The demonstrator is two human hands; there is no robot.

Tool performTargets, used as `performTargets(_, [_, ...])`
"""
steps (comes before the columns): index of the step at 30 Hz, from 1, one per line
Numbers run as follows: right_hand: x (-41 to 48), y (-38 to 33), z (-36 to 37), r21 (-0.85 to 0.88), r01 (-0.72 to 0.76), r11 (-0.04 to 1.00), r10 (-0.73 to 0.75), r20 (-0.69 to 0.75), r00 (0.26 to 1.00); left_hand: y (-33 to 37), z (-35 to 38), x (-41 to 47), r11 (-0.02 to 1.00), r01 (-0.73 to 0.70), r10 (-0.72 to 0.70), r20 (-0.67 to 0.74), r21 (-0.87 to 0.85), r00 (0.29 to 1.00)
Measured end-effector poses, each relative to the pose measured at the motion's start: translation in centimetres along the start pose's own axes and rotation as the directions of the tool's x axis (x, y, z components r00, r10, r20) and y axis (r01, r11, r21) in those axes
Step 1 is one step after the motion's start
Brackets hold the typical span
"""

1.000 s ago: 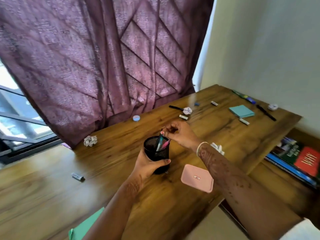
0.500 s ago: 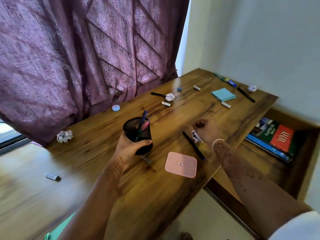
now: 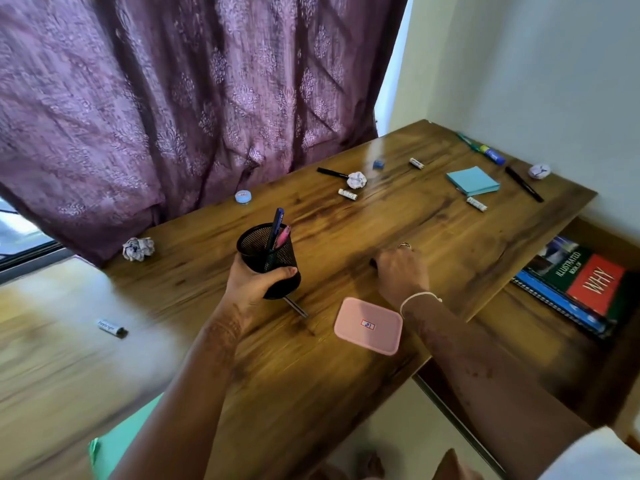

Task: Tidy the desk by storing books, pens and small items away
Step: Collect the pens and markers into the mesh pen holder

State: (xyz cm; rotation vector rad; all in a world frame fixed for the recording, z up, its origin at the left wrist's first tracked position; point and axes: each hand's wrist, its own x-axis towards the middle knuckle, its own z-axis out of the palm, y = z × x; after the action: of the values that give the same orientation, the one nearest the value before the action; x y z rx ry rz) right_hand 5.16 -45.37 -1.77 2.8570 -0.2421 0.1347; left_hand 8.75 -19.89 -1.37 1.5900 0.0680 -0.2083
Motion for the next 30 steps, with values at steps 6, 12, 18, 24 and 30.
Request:
performTargets(6, [0.4,-0.7,-2.8,0.284,-0.035,0.958,0.05,-0.045,0.998,0.1,-0.5,-0.2,1.0,0.0,0.0,-0.002,-0.016,1.0])
performTargets(12, [2.7,-2.3,-12.1,0.8,0.183,0.572,0.283,-0.402,0.871,0.4,-1.3,-0.8,1.0,-0.011,0.011,-0.028,-0.002,1.0])
performTargets(18, [3.6,-7.5,-17.0,0.91,0.415,-0.001,0.237,-0.403,0.884,0.7,-3.1,-1.8,1.0,-0.008,0.009,-0.076,0.007,0.997])
performTargets(24, [2.2,-12.9,-14.9,0.861,0.471,0.19,-0.143,-0.451,0.881,0.7,-5.6,-2.8,0.999,-0.045,0.047,-0.114,0.02,0.992])
performTargets(30, [2.1,-14.4,-13.3,0.904,0.391,0.175,-0.214,-0.353,0.911,-0.1,-8.1,-3.7,0.999,-0.037,0.038,-0.151,0.015,0.988])
